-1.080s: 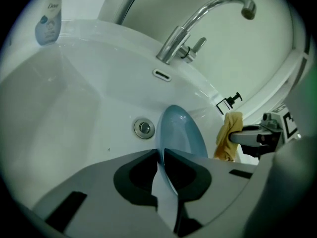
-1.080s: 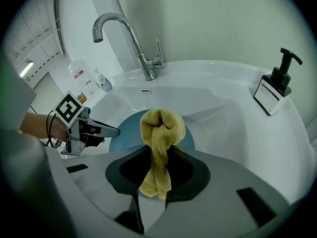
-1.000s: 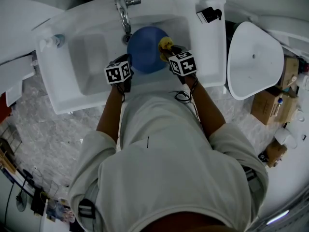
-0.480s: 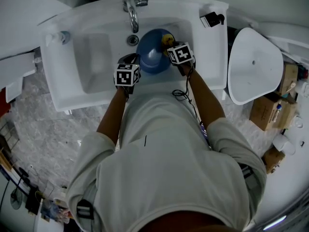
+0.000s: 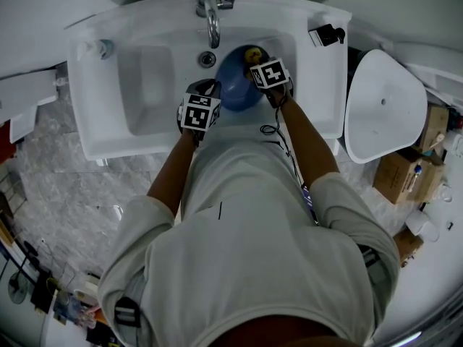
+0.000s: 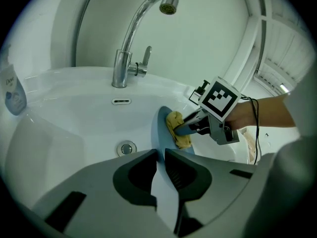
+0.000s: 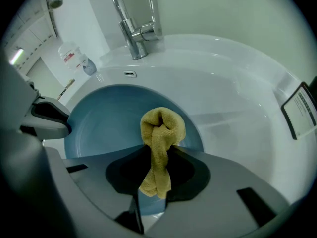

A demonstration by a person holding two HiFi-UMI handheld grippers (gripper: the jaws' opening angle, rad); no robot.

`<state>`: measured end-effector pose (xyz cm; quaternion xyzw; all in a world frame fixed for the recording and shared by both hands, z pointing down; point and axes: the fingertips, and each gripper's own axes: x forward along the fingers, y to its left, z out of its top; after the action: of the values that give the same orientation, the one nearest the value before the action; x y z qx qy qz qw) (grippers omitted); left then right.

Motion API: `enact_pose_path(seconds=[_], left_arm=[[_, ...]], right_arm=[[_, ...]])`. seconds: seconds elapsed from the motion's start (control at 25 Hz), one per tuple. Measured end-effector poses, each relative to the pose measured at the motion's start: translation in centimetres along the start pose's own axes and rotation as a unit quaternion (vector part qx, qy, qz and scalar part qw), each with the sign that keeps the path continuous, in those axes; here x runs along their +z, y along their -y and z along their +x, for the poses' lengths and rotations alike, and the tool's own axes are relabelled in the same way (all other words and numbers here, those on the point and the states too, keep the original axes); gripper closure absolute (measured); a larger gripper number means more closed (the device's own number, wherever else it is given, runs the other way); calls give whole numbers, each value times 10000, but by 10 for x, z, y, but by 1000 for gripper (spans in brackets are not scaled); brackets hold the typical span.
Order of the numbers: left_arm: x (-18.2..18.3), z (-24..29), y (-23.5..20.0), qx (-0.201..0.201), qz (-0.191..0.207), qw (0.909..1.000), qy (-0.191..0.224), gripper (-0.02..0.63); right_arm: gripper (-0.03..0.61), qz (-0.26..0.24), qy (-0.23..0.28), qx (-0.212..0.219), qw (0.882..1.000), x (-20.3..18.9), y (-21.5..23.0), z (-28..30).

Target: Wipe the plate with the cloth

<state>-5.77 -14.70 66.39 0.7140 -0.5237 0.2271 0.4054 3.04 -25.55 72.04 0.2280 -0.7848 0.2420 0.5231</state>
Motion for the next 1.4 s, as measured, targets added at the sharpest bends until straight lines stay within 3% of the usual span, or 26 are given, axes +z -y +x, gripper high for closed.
enact_pose_path(seconds=[0.4, 0.68, 1.0, 1.4], left_arm=[[0, -2, 0, -70, -90, 9999, 6, 547], [0, -2, -4, -77, -242, 9997, 6, 548], [-4, -2, -7, -38, -330, 9994, -22, 549], [-11, -4, -12, -2, -468, 9988, -119, 549]], right_arm=[[491, -532, 426, 308, 9972, 28, -48, -2], [491, -946, 489, 700, 9919, 26, -84, 1], [491, -1127, 371, 1407, 9829, 3, -120, 0], [491, -1474, -67, 1986, 9689, -32, -144, 3]])
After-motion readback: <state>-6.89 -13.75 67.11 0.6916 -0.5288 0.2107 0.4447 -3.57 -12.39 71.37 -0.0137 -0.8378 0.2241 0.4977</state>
